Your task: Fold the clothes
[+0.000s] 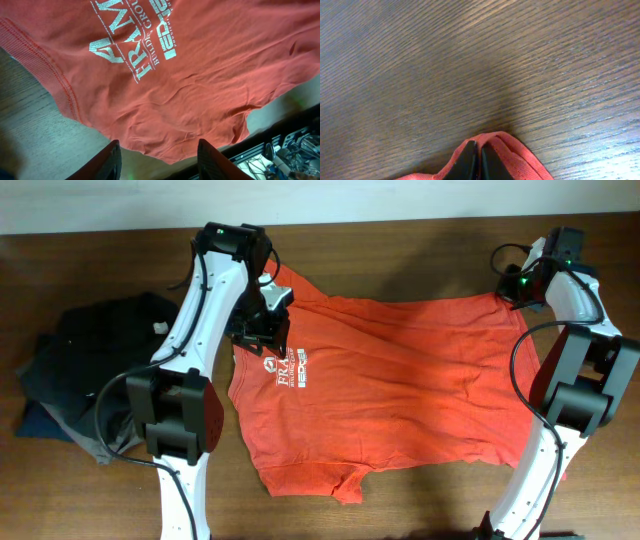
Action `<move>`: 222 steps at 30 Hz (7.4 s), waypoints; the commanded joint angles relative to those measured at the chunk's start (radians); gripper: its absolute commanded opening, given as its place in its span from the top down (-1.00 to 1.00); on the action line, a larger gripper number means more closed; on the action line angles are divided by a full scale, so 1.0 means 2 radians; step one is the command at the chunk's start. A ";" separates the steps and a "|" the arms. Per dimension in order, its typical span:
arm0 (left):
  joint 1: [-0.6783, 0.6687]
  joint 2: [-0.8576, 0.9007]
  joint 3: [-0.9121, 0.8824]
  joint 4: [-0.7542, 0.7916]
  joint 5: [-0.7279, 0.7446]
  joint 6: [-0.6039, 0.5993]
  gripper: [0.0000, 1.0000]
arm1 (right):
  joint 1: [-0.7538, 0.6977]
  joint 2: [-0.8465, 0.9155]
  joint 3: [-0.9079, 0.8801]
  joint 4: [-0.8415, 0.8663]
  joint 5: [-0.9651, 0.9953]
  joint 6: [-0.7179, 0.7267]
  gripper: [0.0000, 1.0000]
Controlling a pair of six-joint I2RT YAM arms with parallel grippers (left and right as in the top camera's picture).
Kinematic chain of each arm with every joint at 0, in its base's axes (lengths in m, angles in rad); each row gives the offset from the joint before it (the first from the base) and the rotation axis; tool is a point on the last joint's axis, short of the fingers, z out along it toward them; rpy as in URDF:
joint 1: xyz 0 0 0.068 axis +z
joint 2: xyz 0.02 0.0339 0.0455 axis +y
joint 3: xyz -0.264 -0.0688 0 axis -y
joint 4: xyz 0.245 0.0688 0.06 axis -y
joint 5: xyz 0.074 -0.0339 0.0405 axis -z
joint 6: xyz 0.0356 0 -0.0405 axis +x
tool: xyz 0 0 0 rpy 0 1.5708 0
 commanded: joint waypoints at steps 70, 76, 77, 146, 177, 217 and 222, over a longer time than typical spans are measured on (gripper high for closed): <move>-0.034 -0.305 -0.505 0.174 0.070 -0.171 0.10 | -0.122 -0.288 0.037 -0.431 -0.101 -0.049 -0.61; -0.116 -0.305 -0.572 0.223 0.081 -0.149 0.09 | -0.091 -0.284 0.005 -0.424 -0.061 -0.049 -0.62; -0.131 -0.305 -0.577 0.229 0.080 -0.148 0.02 | -0.089 -0.284 0.000 -0.423 -0.061 -0.049 -0.62; -0.185 -0.238 -0.551 0.244 -0.008 -0.145 0.99 | -0.273 -0.284 -0.420 -0.174 0.092 0.117 0.02; -0.185 -0.238 -0.551 0.181 -0.016 -0.145 0.99 | -0.272 -0.382 -0.372 -0.228 0.096 0.126 0.92; -0.164 -0.247 -0.546 0.219 -0.028 -0.121 0.99 | -0.250 -0.358 -0.551 -0.078 0.095 0.167 0.14; -0.164 -0.247 -0.546 0.216 -0.028 -0.121 0.99 | -0.250 -0.358 -0.547 -0.090 0.094 0.165 0.92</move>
